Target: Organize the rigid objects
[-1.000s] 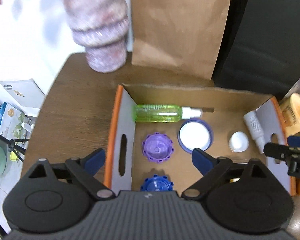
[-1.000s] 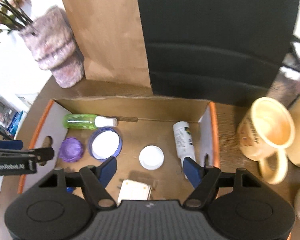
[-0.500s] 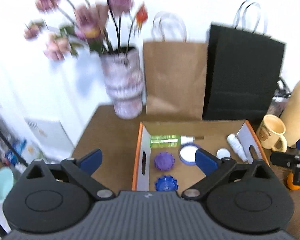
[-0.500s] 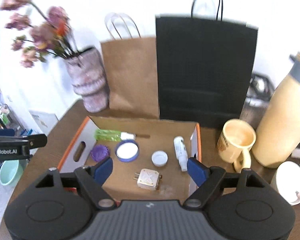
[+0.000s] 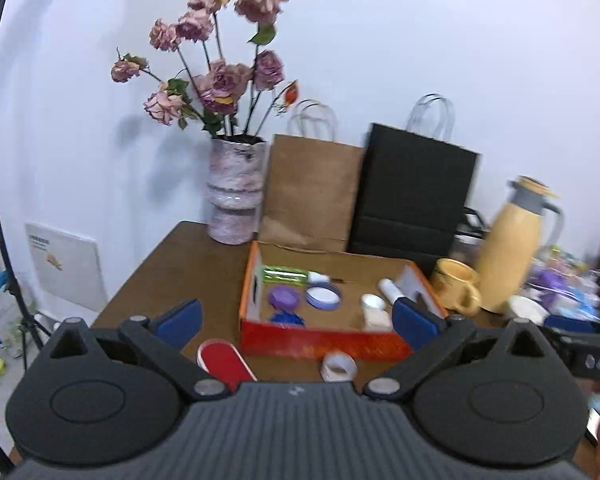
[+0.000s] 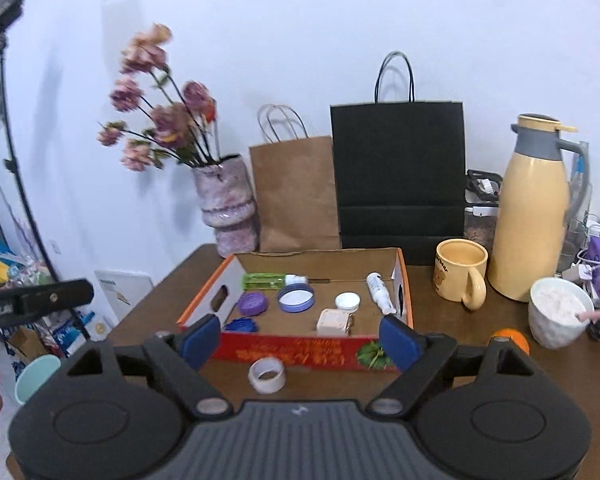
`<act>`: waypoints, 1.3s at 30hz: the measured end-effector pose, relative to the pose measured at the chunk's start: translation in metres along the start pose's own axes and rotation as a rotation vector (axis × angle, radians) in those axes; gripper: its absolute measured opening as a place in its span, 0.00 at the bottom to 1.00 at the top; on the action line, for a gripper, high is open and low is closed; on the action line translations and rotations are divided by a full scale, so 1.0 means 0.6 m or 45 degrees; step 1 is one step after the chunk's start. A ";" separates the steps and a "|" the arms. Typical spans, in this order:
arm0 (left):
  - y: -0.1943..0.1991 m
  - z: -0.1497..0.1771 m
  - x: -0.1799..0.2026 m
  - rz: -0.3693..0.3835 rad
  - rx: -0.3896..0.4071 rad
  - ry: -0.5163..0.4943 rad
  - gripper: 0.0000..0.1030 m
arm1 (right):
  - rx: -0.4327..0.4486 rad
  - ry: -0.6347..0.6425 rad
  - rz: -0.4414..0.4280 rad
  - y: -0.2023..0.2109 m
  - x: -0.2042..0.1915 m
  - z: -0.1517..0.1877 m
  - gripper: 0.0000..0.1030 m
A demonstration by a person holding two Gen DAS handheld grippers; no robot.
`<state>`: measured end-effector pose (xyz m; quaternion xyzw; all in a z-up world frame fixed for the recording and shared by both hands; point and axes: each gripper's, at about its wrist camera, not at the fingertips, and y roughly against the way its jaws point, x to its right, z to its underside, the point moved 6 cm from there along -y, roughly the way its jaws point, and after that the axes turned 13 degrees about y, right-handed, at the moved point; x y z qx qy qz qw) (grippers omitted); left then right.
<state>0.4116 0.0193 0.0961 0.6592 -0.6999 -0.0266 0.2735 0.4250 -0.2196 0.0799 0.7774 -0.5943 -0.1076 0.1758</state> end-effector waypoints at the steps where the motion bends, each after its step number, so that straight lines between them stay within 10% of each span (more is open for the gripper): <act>1: 0.026 0.012 -0.005 0.026 0.020 -0.005 1.00 | 0.031 0.009 0.003 0.023 -0.009 0.012 0.85; 21: 0.383 0.281 -0.077 -0.042 0.390 -0.205 1.00 | 0.285 0.208 0.020 0.358 -0.189 0.240 0.96; 39: 0.428 0.388 -0.093 -0.085 0.271 -0.115 1.00 | 0.293 0.201 0.034 0.427 -0.262 0.355 0.99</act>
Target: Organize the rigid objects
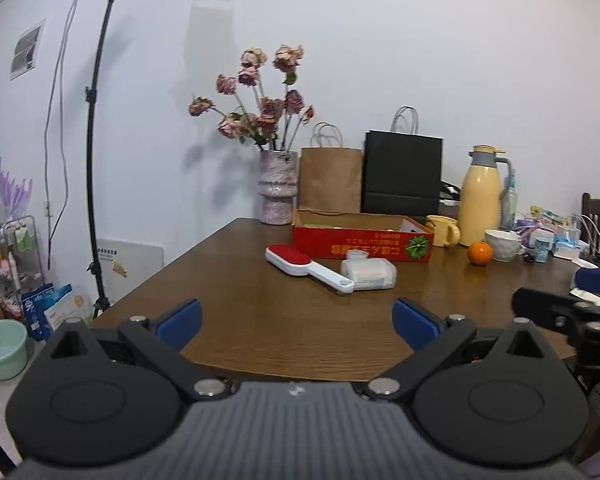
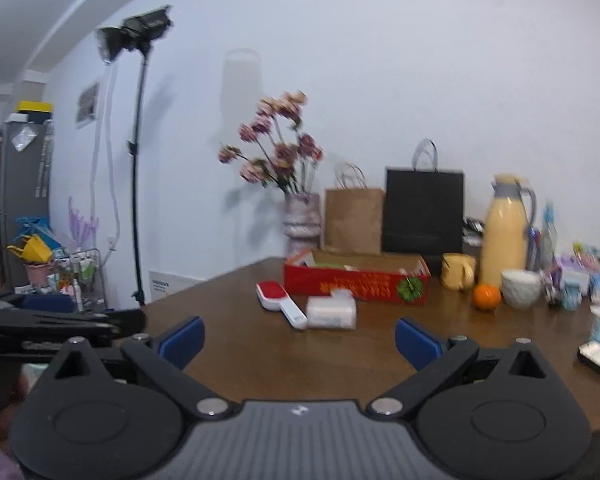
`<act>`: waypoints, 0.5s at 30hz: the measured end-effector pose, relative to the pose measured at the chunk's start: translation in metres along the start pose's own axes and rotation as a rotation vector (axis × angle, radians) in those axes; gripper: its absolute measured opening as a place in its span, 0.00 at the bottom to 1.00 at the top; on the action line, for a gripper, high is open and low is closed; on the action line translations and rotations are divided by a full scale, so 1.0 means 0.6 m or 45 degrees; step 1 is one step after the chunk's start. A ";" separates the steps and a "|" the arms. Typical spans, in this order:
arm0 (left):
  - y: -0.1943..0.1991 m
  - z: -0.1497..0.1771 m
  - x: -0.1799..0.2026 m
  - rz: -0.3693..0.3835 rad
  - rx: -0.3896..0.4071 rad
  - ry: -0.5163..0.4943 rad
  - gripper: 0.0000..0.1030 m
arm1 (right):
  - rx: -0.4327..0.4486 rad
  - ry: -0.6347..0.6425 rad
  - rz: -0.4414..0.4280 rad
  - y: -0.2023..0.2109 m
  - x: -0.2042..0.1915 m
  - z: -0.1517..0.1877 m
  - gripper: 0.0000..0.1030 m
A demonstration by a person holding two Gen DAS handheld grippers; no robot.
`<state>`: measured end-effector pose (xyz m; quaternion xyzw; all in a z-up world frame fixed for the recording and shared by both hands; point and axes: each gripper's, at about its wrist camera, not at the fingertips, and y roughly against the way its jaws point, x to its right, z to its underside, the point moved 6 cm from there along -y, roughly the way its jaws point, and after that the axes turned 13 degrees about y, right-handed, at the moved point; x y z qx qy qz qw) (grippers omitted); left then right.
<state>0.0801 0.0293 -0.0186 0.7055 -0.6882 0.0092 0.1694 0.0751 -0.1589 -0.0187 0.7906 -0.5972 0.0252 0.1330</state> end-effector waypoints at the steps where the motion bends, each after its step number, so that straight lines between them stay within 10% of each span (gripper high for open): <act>1: 0.000 0.000 0.004 0.004 -0.001 -0.008 1.00 | -0.002 -0.010 -0.002 0.000 0.003 0.002 0.99; 15: -0.006 0.002 0.013 0.011 -0.024 -0.007 1.00 | 0.003 -0.003 0.009 -0.004 0.006 0.004 0.99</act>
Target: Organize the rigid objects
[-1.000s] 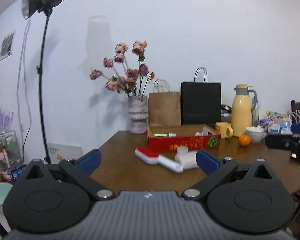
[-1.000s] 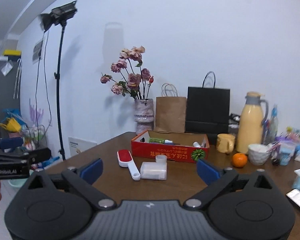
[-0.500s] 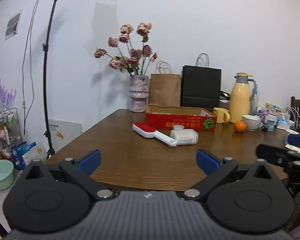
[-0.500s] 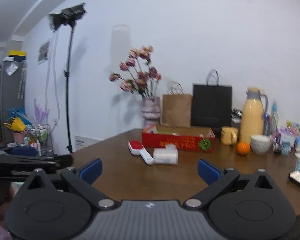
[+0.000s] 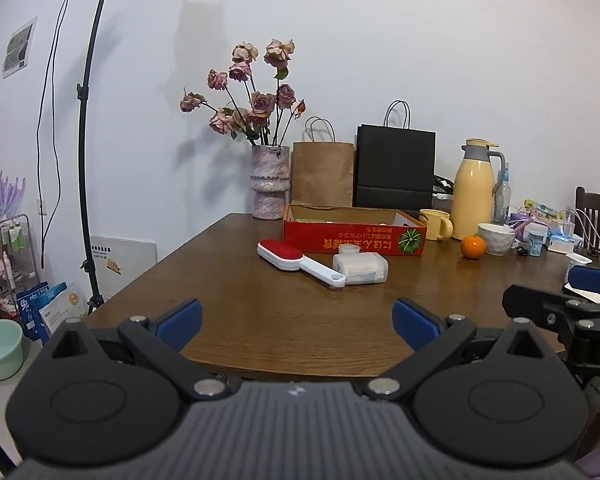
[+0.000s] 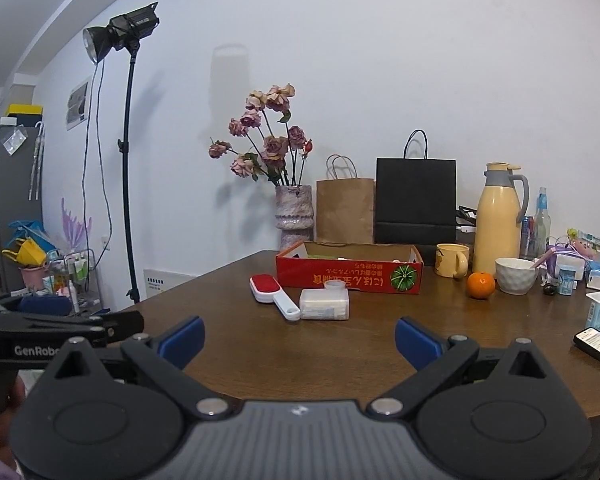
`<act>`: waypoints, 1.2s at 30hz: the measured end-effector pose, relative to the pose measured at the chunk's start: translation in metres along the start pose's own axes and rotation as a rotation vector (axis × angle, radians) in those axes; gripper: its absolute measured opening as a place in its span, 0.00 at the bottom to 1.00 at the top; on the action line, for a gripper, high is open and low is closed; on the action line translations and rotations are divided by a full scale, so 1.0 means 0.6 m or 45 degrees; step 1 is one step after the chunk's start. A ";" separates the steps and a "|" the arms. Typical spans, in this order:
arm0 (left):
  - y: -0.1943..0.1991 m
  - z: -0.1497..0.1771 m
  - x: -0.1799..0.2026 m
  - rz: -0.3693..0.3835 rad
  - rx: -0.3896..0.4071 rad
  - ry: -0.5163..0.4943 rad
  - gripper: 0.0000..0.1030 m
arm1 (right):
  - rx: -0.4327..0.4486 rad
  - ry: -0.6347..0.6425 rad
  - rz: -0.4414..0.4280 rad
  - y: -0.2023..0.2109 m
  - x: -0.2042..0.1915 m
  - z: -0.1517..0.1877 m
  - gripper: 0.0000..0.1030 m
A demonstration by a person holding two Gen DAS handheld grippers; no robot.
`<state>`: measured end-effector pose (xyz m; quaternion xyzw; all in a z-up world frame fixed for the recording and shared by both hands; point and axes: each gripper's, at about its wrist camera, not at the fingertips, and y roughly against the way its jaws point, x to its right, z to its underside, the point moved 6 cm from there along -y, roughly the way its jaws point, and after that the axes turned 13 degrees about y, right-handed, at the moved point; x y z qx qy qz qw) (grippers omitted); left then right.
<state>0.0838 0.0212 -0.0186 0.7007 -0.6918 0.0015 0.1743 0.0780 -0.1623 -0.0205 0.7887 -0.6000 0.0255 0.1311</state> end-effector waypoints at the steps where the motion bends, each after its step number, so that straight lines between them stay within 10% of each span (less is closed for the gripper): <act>1: 0.000 0.000 0.000 0.001 0.002 -0.003 1.00 | 0.001 0.001 0.001 0.000 0.000 0.000 0.99; 16: -0.023 0.003 0.009 0.046 -0.033 -0.035 1.00 | -0.018 -0.001 -0.002 -0.019 0.004 0.001 0.99; 36: -0.274 -0.011 0.034 0.115 -0.257 -0.080 1.00 | -0.183 -0.018 0.000 -0.279 0.114 0.009 0.94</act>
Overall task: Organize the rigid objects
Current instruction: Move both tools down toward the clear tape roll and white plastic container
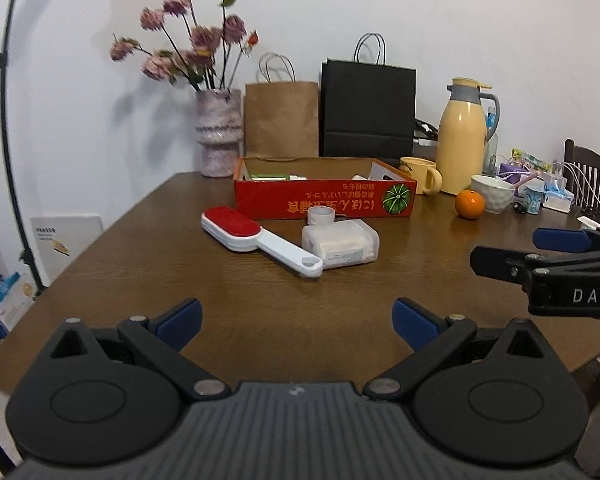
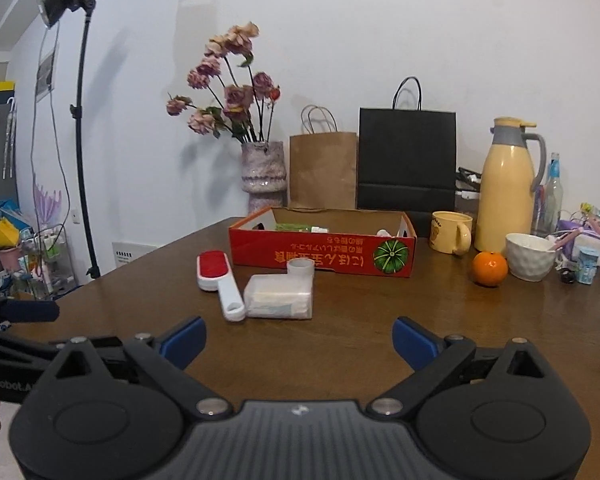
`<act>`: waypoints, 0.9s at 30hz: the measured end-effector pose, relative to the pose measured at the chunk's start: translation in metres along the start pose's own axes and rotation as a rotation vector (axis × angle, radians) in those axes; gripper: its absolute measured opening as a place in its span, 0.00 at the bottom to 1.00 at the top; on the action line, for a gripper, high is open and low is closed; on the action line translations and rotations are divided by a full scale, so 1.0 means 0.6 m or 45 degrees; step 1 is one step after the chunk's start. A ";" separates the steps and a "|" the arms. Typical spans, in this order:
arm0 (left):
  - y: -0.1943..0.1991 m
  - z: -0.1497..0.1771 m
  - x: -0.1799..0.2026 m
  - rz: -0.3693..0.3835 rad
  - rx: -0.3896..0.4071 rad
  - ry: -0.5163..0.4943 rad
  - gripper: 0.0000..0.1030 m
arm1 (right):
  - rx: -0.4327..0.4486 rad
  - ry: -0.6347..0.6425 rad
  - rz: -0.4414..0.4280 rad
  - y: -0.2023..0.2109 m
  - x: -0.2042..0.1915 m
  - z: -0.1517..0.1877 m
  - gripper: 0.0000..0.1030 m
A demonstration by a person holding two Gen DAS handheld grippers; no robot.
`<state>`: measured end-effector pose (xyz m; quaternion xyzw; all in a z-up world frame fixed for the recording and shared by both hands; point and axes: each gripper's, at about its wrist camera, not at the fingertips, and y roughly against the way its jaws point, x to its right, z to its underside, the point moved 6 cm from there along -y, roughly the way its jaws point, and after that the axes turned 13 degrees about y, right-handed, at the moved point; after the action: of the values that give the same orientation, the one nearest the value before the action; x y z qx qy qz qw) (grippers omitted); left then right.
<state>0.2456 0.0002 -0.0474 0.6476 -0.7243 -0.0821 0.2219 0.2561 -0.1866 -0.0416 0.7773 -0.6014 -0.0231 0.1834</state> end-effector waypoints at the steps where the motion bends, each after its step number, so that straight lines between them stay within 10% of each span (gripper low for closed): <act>1: -0.013 -0.007 0.000 0.015 -0.009 0.004 1.00 | -0.011 0.002 -0.002 -0.016 0.009 -0.005 0.93; 9: -0.125 -0.067 0.010 0.092 -0.071 0.070 0.99 | -0.071 0.008 -0.060 -0.125 0.054 -0.032 0.84; 20: -0.319 -0.104 0.015 0.183 -0.364 0.200 0.50 | -0.197 -0.171 -0.261 -0.294 0.083 -0.036 0.53; 27: -0.388 -0.096 0.006 0.257 -0.529 0.365 0.48 | -0.293 -0.389 -0.408 -0.366 0.090 -0.011 0.36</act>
<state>0.4797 -0.0282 -0.0898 0.5177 -0.7140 -0.1139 0.4575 0.4763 -0.1898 -0.0941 0.8243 -0.4845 -0.2376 0.1715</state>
